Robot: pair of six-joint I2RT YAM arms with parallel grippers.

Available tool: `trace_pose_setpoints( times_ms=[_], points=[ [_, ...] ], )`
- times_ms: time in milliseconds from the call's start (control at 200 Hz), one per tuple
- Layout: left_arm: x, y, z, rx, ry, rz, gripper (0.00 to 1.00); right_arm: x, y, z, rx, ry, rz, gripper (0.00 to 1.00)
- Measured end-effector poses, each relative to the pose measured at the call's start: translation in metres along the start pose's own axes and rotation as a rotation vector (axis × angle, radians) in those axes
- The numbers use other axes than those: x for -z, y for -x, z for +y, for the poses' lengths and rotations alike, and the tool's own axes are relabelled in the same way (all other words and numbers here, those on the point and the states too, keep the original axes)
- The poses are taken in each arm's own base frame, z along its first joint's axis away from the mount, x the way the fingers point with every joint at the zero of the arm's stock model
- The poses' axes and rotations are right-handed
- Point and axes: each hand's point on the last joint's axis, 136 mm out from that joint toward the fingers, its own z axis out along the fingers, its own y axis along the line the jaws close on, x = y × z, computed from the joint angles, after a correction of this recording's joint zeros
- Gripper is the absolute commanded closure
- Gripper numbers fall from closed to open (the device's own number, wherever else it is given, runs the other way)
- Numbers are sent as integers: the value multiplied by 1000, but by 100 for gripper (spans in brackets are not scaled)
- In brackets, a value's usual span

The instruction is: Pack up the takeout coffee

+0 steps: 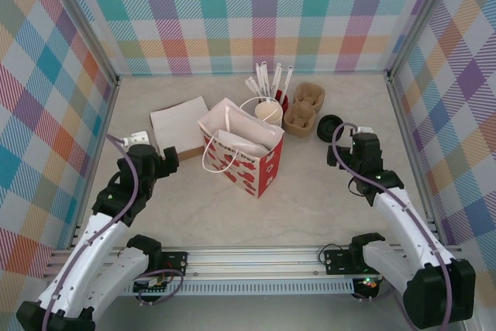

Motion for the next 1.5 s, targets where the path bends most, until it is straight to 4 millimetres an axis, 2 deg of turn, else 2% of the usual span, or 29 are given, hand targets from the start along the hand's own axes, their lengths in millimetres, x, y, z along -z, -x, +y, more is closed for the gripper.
trace_pose_setpoints(
  times_ms=[145,295,510,725,945,1125,1300,1500],
  points=[
    [-9,-3,-3,-6,6,10,0,-29,-24,-5,3,-1,23,0],
    [-20,-8,-6,-18,20,32,0,-49,-36,-9,17,0,9,0],
    [-36,-21,-8,-35,39,63,0,-75,-29,-13,34,8,-37,0],
    [-44,-28,-9,-41,43,73,0,-95,-12,5,85,98,-103,0],
    [-48,-40,-7,-45,48,84,0,-94,14,23,95,193,-251,0],
    [-49,-47,-3,-48,58,87,0,-112,-5,22,84,211,-217,0],
    [-54,-49,1,-37,72,68,0,-112,6,14,48,206,-239,0],
    [-71,-53,10,-50,118,58,0,-112,6,14,44,213,-239,0]
  ],
)
